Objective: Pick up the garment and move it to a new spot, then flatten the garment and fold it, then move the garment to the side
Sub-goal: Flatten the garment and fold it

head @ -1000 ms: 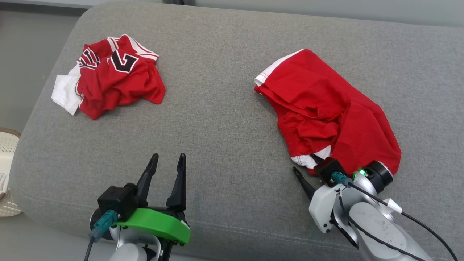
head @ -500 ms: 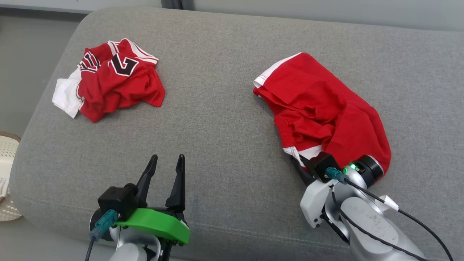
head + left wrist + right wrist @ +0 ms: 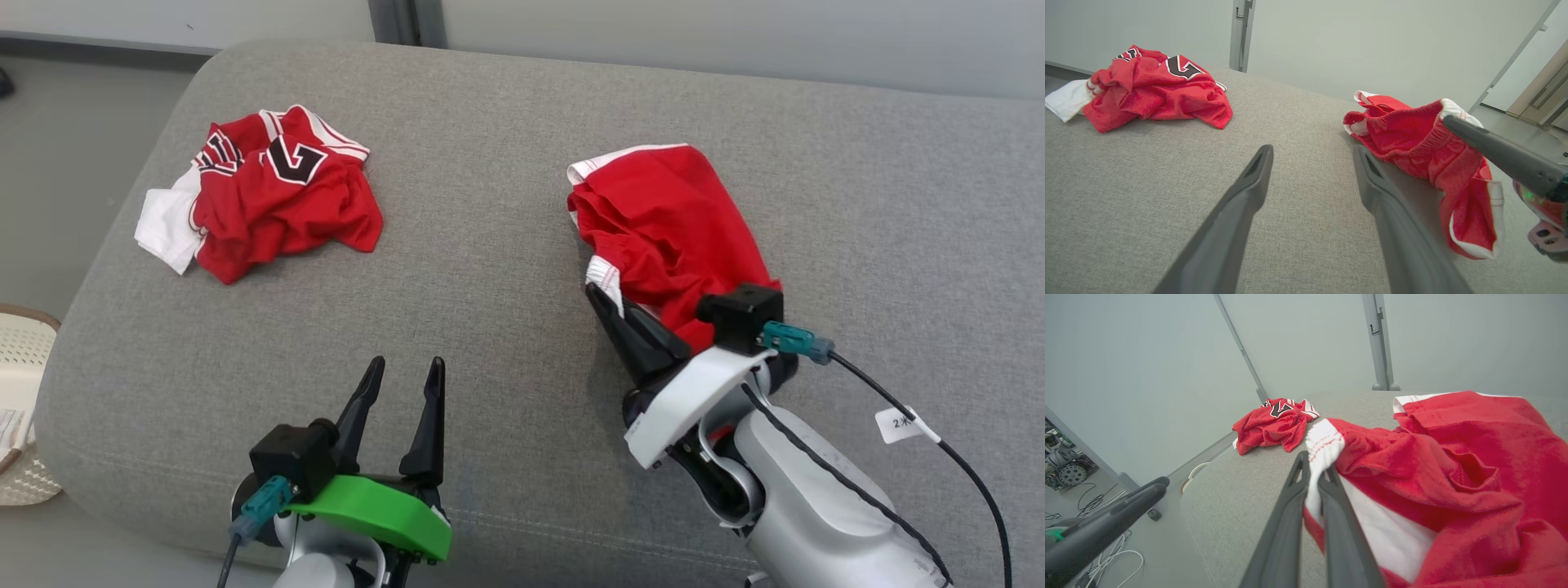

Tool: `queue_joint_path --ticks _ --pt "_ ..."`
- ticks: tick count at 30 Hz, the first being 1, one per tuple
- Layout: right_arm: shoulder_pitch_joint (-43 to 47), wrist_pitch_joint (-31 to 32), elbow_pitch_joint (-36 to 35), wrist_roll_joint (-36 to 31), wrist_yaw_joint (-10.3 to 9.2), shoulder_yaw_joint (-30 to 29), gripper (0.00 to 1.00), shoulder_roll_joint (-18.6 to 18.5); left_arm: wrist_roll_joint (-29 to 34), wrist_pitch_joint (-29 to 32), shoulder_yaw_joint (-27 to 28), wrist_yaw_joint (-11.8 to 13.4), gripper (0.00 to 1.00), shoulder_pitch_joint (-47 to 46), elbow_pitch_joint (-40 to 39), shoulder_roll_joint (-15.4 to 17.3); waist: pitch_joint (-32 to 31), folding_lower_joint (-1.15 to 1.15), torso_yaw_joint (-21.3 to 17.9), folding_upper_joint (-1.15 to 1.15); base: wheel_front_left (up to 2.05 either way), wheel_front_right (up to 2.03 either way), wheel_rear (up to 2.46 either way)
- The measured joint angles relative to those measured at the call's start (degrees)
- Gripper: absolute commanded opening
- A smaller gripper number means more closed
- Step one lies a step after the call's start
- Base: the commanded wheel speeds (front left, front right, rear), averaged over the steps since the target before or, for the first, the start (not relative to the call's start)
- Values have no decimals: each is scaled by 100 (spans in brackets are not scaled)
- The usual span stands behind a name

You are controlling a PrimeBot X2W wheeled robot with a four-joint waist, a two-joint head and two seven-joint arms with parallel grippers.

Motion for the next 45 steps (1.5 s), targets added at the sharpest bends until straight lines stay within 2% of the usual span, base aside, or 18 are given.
queue_joint_path --ticks 7,10,11,16,18,19,21,26,32,38,45 --pt "-449 288 -376 1241 8 541 0 -3 -27 0 -122 -43 100 -15 129 -49 -57 0 236 0 0 0 0" --pt "-633 311 -420 1822 -204 528 0 -5 -142 0 -183 -44 100 -16 193 -57 -95 0 363 0 0 0 0" --pt "-633 311 -420 1822 -204 528 0 -5 -142 0 -183 -44 100 -16 193 -57 -95 0 363 0 0 0 0" --pt "-895 334 -264 2498 -556 244 0 -12 -159 0 -145 -38 100 -2 229 -74 -201 0 530 0 0 0 0" --pt "-925 333 -142 2521 -662 179 0 -9 -159 -1 -15 2 100 10 218 -75 -253 0 535 0 0 0 0" --pt "-937 333 -16 2702 -794 43 0 22 -160 -1 37 8 100 20 200 -69 -279 0 488 0 0 0 0" --pt "-933 332 153 2816 -936 -124 0 14 -159 -23 33 11 100 54 172 -68 -294 0 411 0 0 0 0" --pt "-821 241 452 2776 -1154 -508 0 9 -159 -30 -34 11 100 110 52 -74 -269 0 128 0 0 0 0" --pt "-599 123 567 2813 -1203 -878 0 -41 -225 -11 -257 -9 100 158 -40 -89 -182 0 -280 0 0 0 0" --pt "-357 71 619 2851 -1204 -945 0 -189 -726 486 -791 -352 100 293 5 -130 -40 0 -673 0 0 0 0" --pt "-224 -57 642 2960 -1202 -1100 0 -245 -980 931 -1165 -530 100 307 281 -135 208 0 -1002 0 0 0 0"
